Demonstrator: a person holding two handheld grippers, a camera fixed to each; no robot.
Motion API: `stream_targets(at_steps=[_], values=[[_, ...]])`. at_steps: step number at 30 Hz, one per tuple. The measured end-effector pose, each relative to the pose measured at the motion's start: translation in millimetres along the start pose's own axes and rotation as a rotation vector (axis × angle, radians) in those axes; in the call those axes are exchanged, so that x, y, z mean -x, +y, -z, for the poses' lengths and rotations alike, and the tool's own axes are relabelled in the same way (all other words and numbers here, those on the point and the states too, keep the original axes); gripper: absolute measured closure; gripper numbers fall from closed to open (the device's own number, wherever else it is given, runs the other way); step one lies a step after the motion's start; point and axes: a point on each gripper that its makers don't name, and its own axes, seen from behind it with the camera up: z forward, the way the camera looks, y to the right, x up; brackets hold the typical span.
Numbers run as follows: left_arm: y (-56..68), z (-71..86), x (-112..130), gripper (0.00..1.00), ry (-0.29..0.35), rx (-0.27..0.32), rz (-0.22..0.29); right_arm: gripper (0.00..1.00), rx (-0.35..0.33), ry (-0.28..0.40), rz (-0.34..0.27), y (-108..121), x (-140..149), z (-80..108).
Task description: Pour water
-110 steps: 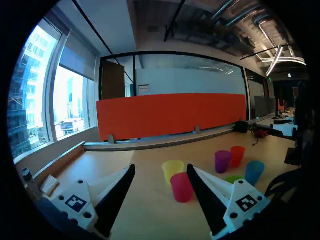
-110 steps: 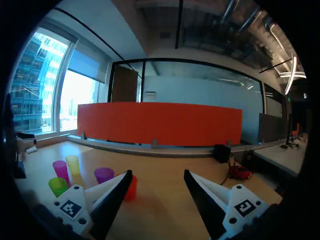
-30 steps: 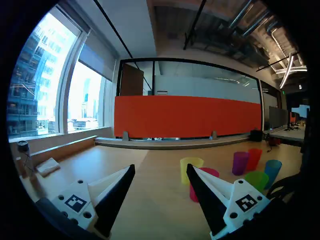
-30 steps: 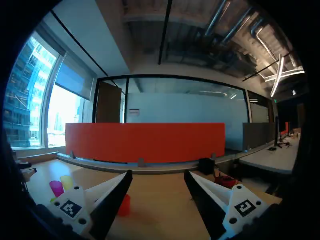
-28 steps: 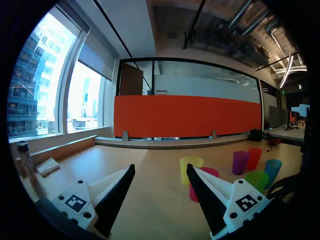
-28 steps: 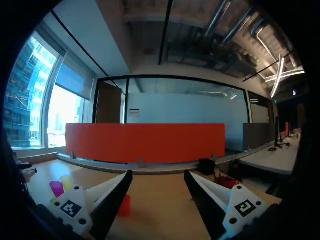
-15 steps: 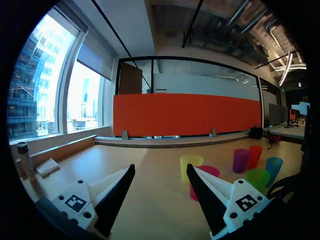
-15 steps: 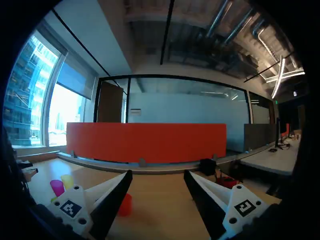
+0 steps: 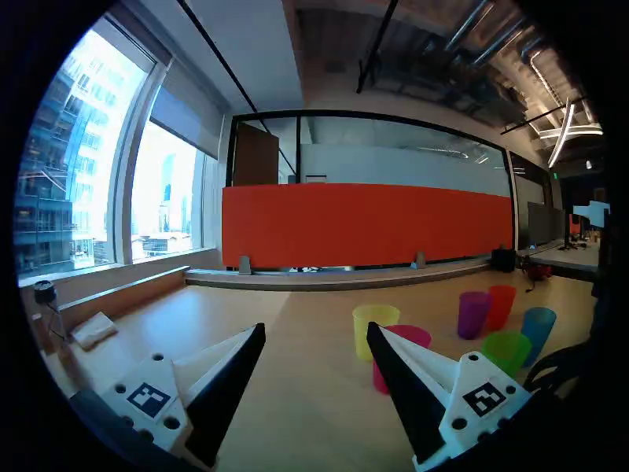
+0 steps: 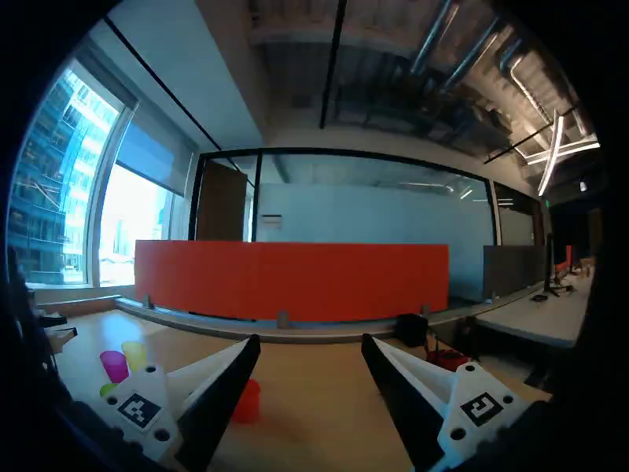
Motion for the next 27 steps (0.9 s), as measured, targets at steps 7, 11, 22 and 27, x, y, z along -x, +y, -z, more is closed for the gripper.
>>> stream_targets(at_steps=[7,11,22,27], values=[[-0.6,0.3,0.0,0.04,0.000,0.000,0.000,0.00,-0.020,-0.005,0.022,-2.1,10.8,-5.4],[-0.6,0.4,-0.2,0.04,0.000,0.000,0.000,0.00,-0.029,-0.006,0.028,-4.0,21.0,-7.9],[-0.6,-0.1,0.2,0.04,0.000,0.000,0.000,0.00,-0.030,-0.031,-0.009,-6.4,65.2,-16.3],[-0.9,0.3,0.0,0.04,0.000,0.000,0.000,0.00,-0.034,-0.025,-0.003,-7.5,76.1,-17.8]])
